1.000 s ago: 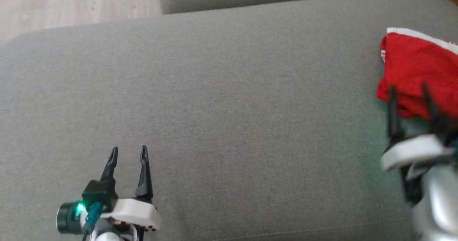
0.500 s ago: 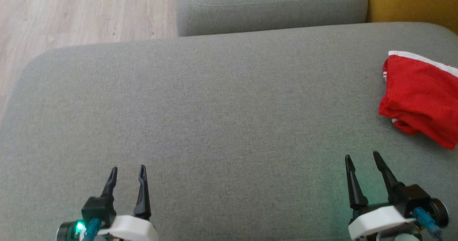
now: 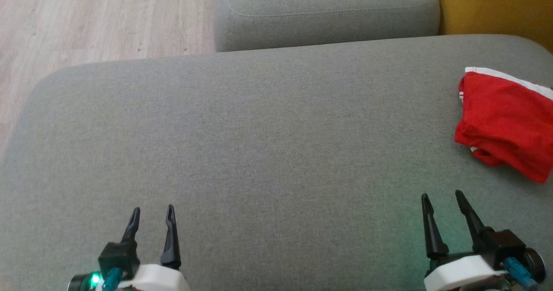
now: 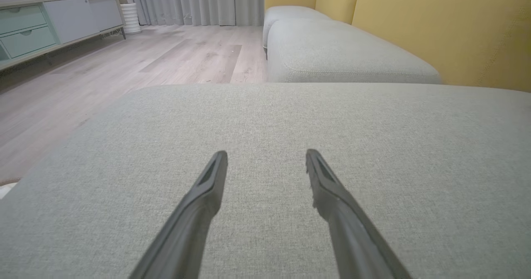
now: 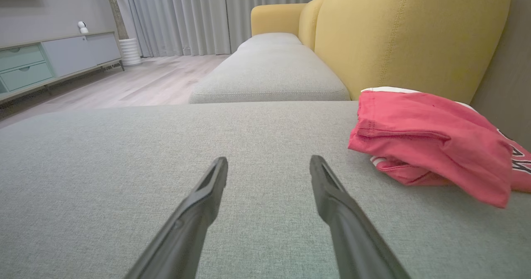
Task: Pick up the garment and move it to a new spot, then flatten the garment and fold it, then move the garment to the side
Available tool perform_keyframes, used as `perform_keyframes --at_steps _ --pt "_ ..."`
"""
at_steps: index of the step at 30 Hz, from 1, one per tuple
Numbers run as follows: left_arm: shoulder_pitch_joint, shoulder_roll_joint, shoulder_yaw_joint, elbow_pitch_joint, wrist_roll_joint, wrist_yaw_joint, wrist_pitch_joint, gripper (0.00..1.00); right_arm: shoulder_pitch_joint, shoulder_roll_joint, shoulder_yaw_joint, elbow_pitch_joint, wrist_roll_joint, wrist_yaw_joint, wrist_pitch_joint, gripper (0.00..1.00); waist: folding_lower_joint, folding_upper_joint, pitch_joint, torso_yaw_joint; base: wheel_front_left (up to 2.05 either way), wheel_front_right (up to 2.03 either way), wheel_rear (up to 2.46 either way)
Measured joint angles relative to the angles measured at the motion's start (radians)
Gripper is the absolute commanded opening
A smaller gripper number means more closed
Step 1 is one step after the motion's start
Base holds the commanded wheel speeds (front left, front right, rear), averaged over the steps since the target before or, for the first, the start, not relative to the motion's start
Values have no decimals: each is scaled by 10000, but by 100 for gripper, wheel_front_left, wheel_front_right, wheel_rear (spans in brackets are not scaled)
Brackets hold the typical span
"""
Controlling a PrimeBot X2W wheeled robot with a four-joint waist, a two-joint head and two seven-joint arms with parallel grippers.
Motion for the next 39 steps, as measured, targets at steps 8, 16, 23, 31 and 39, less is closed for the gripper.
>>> perform_keyframes --at_steps 8,16,23,31,39 --pt "3 0 -27 190 -105 12 0 100 -12 0 -10 21 -23 0 0 100 0 0 -35 227 0 0 0" --pt "120 0 -23 176 -107 90 0 100 -12 0 0 90 -19 0 0 100 0 0 -133 359 0 0 0" --pt "419 -6 -25 706 -92 128 6 0 66 4 19 652 -21 0 21 0 0 0 -147 380 0 0 0" --pt "579 -4 -4 897 -928 -4 173 0 204 10 -2 895 792 0 217 0 0 0 -129 353 0 0 0" --pt "544 6 38 897 -2046 -186 387 0 183 10 -65 842 1923 0 476 0 0 0 -109 321 0 0 0"
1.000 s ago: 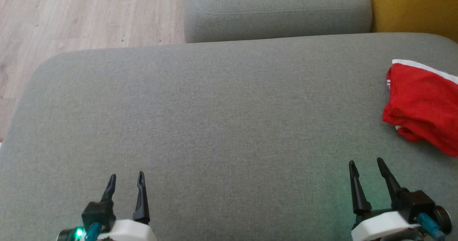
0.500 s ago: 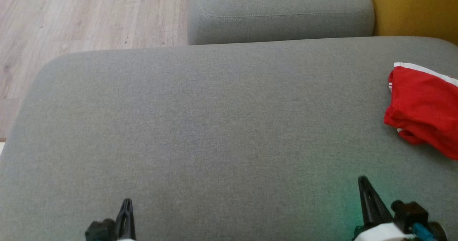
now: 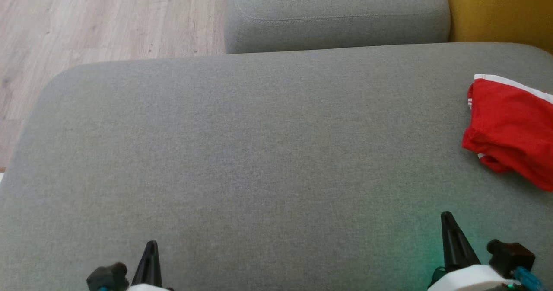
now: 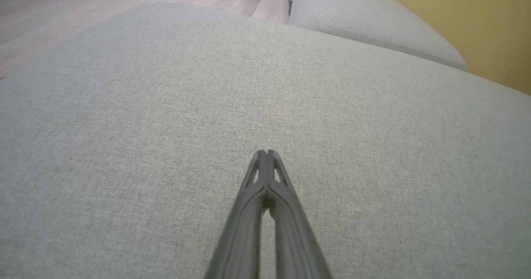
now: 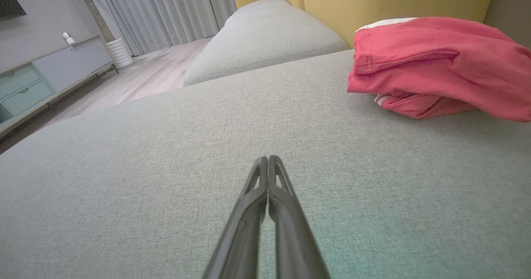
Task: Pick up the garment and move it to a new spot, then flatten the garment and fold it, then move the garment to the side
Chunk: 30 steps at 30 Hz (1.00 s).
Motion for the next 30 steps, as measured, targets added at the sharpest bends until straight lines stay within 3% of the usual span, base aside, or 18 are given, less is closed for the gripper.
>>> perform_keyframes --at_steps 30 --pt "-593 35 389 -27 -3521 -541 761 0 -340 2 -307 -151 3613 0 830 0 0 0 65 -101 0 0 0"
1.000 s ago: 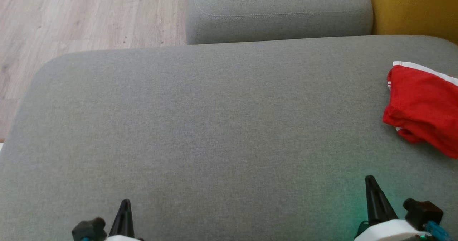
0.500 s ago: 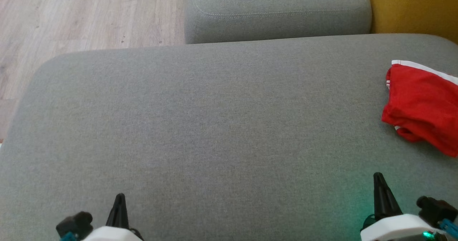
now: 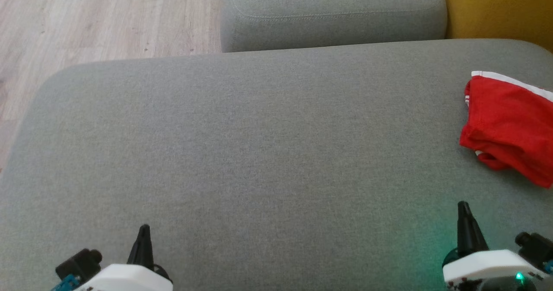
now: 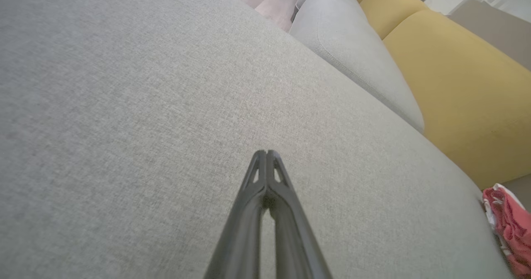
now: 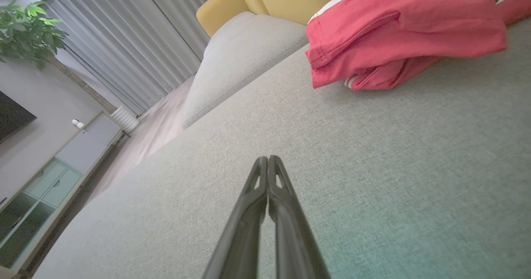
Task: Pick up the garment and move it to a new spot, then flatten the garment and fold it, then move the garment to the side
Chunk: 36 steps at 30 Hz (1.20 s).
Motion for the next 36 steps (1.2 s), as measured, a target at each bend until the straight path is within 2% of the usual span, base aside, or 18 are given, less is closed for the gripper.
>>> perform_keyframes --at_steps 36 --pt "-658 21 637 -52 -4320 -788 976 0 -560 2 -376 -226 4506 0 1020 0 0 0 81 -126 0 0 0"
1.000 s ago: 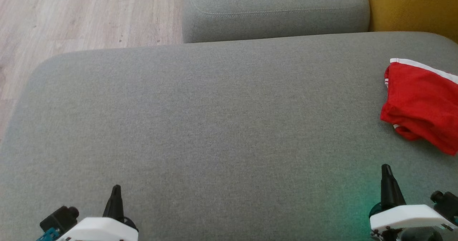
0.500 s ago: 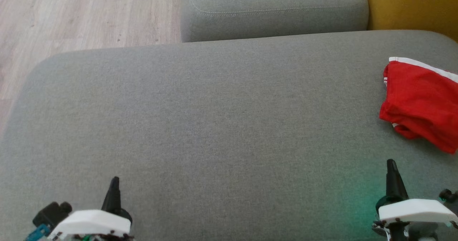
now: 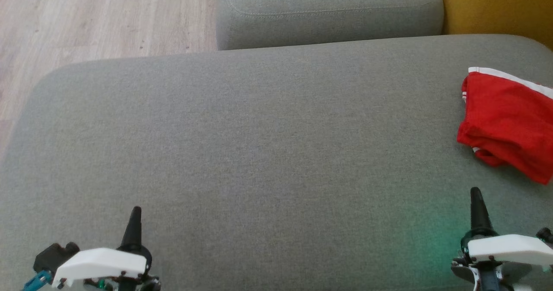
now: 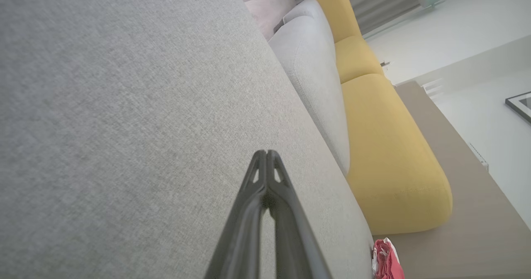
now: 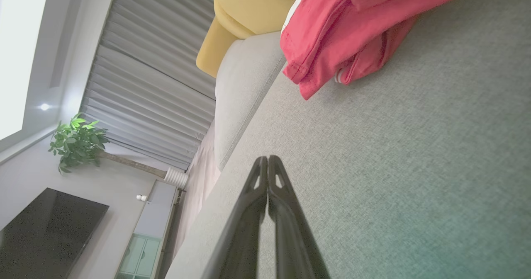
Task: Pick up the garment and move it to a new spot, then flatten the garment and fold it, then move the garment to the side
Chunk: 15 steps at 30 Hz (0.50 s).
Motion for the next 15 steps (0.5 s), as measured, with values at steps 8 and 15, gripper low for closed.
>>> perform_keyframes --at_steps 8,15 --pt "-260 0 234 -23 -924 -176 247 0 -208 0 -109 -65 984 0 180 0 0 0 18 -28 0 0 0" --pt "-382 -2 297 -44 -1749 -313 439 0 -282 0 -192 -69 1866 0 364 0 0 0 33 -52 0 0 0"
